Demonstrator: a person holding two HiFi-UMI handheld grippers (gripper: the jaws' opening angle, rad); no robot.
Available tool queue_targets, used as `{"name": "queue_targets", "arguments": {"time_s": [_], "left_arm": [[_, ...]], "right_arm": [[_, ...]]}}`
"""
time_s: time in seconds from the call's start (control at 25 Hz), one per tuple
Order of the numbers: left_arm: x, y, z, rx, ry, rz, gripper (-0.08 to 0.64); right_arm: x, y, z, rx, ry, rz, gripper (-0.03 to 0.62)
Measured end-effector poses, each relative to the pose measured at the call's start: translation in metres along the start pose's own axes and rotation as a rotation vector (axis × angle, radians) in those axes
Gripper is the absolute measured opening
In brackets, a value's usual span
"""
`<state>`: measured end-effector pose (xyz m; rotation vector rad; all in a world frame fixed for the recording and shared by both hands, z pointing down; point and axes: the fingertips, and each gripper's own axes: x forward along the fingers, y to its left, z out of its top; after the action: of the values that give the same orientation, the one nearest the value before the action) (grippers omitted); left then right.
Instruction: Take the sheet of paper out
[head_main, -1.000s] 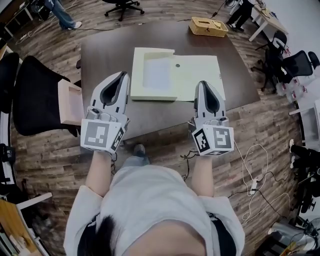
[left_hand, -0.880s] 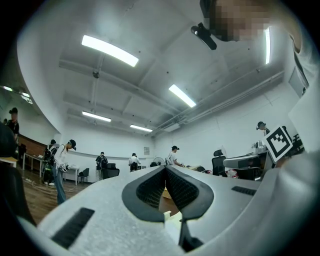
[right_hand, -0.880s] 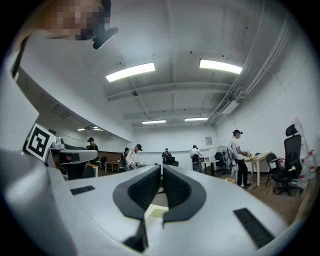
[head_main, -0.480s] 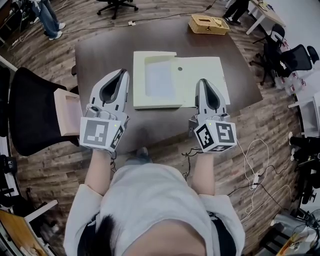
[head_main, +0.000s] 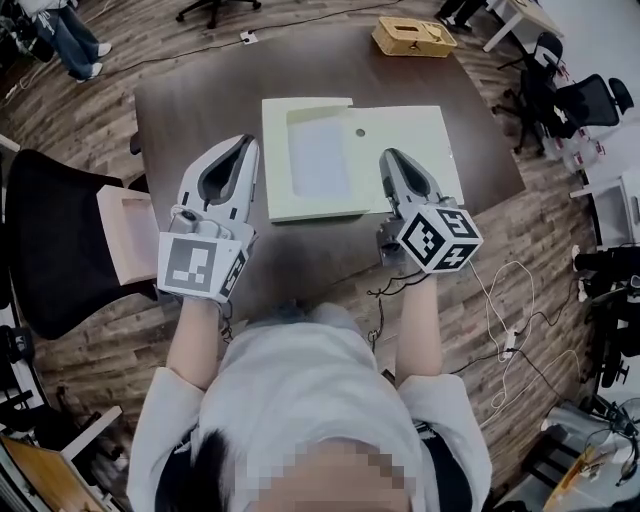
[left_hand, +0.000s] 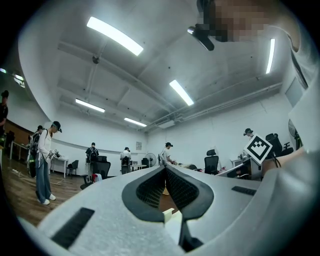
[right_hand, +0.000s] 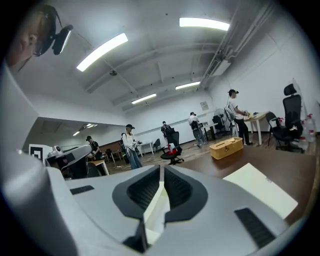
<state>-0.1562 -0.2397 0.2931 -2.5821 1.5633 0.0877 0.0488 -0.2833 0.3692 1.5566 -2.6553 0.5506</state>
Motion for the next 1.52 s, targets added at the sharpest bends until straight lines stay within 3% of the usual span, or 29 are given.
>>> {"name": "queue_targets", "arguments": {"time_s": [0.28,0.6,1.12,1.52], "left_arm": [[0.011,0.007,-0.015,-0.033,0.028,0.004,0.009],[0.025,0.023,-0.031,-0.039,0.068,0.074,0.009],[0.054,0.036,-0.053,-0.035,0.120,0.188,0.009],[0.067,0.043,-0.070,-0.035,0.171,0.282,0.009]], "right_arm": [[0.036,-0.024,-0.023,0.126,0.119,0.050,0.018],[0.091,-0.059,-0.060,0.175,0.281,0.100,0.020],[0.168,-0.103,-0.113,0.182,0.482,0.168,0.025],[0.217,-0.133,-0.149,0.175,0.600,0.234,0.118]]}}
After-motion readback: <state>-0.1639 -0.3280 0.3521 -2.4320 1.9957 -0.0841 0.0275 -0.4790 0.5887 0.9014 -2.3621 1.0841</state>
